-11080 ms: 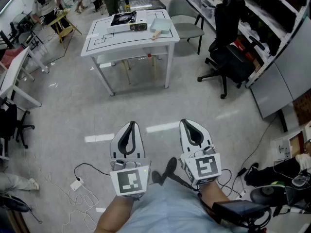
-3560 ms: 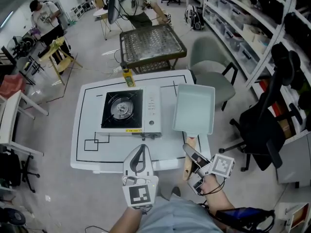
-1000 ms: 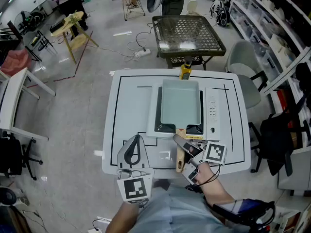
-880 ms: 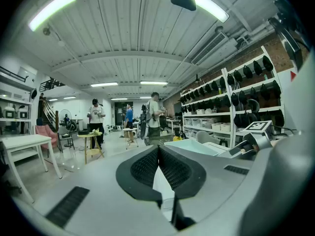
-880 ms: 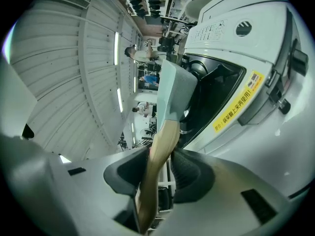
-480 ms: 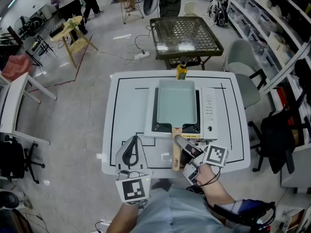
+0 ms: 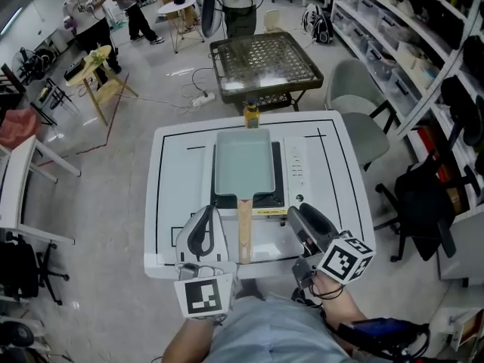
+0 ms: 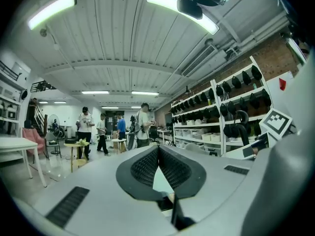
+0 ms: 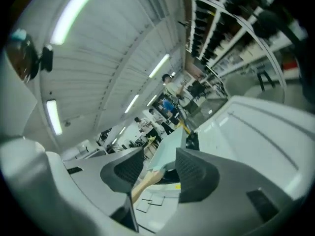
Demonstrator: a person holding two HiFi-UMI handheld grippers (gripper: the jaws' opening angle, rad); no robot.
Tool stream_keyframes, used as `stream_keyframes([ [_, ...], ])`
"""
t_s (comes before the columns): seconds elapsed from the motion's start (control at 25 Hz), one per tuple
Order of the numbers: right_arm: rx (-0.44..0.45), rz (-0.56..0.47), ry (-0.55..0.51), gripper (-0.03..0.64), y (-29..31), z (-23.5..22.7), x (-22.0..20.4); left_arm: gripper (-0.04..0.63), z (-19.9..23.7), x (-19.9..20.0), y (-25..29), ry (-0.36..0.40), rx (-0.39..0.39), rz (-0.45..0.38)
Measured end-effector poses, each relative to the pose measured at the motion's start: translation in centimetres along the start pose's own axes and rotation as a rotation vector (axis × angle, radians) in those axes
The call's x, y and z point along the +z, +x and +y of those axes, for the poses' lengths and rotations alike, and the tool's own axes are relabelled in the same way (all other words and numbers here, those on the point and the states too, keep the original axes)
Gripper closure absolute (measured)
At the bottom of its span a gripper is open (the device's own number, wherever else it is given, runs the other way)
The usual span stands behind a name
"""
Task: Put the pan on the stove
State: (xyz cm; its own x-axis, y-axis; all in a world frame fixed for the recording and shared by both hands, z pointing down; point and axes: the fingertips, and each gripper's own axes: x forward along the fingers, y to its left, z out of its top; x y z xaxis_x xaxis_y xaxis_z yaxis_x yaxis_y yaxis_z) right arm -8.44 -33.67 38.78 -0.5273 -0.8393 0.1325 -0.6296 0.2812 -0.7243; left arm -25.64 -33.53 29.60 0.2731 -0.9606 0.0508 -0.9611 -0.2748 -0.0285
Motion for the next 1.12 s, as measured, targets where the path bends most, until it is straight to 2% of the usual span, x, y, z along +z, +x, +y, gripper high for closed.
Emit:
stream_keyframes([
  [0.12, -0.014, -0.055, -0.288, 0.407, -2.0, 1.5, 2.7, 0.577, -2.5, 1.0, 0.0, 0.012, -0.022, -0.023],
  [0.2, -0.029, -0.089, -0.441, 0.410, -3.3, 2.4, 4.0, 0.577, -3.9, 2.0, 0.0, 0.027, -0.028, -0.061],
  [0.32, -0.070, -0.124, -0.601, 0.480, -5.6, 2.7, 5.3, 0.577, -6.5, 2.5, 0.1, 0.019, -0.035, -0.086],
  [0.48, -0.129, -0.158, -0.750, 0.537, -8.2, 2.2, 6.6, 0.577, -10.1, 2.5, -0.2, 0.010, -0.065, -0.082],
  [0.56, -0.146, -0.171, -0.793, 0.546, -9.3, 2.0, 7.1, 0.577, -11.6, 2.5, -0.4, 0.015, -0.074, -0.077],
  [0.72, -0.156, -0.194, -0.812, 0.552, -10.9, 1.7, 7.8, 0.577, -13.6, 2.7, -0.8, 0.026, -0.086, -0.073],
  [1.12, -0.128, -0.206, -0.840, 0.567, -11.8, 2.2, 7.2, 0.577, -14.2, 2.6, -2.1, 0.034, -0.068, -0.078],
])
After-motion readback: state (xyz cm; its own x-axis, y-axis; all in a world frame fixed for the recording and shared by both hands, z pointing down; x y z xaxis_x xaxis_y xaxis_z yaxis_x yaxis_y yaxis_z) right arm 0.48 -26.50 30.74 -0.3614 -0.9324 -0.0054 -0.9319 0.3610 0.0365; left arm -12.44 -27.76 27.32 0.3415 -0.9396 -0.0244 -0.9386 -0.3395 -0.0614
